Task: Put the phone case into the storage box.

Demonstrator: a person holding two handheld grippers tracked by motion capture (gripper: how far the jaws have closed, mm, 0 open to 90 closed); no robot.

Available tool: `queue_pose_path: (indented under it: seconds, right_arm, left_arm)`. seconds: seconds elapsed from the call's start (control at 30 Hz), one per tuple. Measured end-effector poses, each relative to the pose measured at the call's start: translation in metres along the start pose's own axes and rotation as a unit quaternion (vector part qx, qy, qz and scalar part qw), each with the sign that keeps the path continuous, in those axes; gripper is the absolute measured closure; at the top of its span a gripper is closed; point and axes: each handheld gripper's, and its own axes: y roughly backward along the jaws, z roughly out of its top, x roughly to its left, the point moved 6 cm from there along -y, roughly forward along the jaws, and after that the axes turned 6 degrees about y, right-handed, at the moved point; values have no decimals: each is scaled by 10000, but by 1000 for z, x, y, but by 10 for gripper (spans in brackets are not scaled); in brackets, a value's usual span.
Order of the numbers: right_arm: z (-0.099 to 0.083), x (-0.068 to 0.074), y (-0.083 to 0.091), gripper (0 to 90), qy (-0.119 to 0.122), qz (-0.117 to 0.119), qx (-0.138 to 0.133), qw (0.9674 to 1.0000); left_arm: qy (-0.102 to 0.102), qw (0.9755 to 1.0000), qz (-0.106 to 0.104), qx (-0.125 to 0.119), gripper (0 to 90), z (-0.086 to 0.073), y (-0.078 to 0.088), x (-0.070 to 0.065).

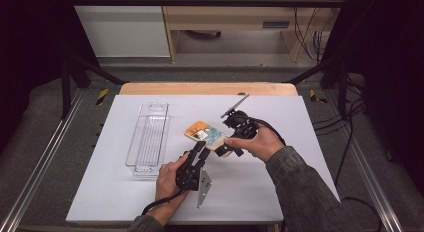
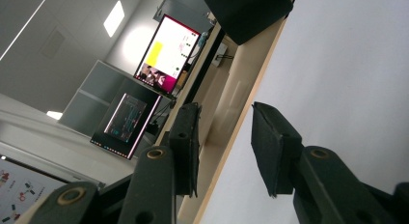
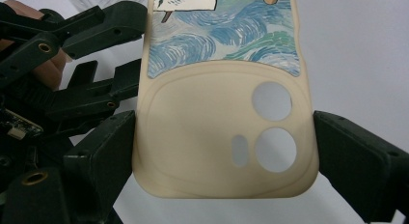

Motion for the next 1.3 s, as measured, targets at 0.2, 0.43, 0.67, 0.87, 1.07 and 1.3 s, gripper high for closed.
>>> queue_pose_path:
  seconds: [0.2,0.43,0.67,0.87,1.07,1.3]
  right_arm:
    - [0,0,-1,114,-19,10,22,10000]
    - [0,1,-1,114,-76,24,47,10000]
    - [1,2,-2,114,-58,28,34,10000]
    - [1,2,-2,113,-47,47,46,10000]
    - [1,3,-1,111,-93,77,59,9999]
    - [2,2,1,108,-83,135,-34,9999]
  left_arm:
    - [29,10000,-26,-17,655,-1,0,1]
    - [1,10000,-23,-37,698,0,1,0]
    - [59,9999,-88,-79,727,2,1,1]
    - [-96,9999,-38,-41,749,3,2,0]
    - [-298,9995,-26,-47,781,3,3,-2]
    - [-361,9993,-14,-73,804,4,4,-1]
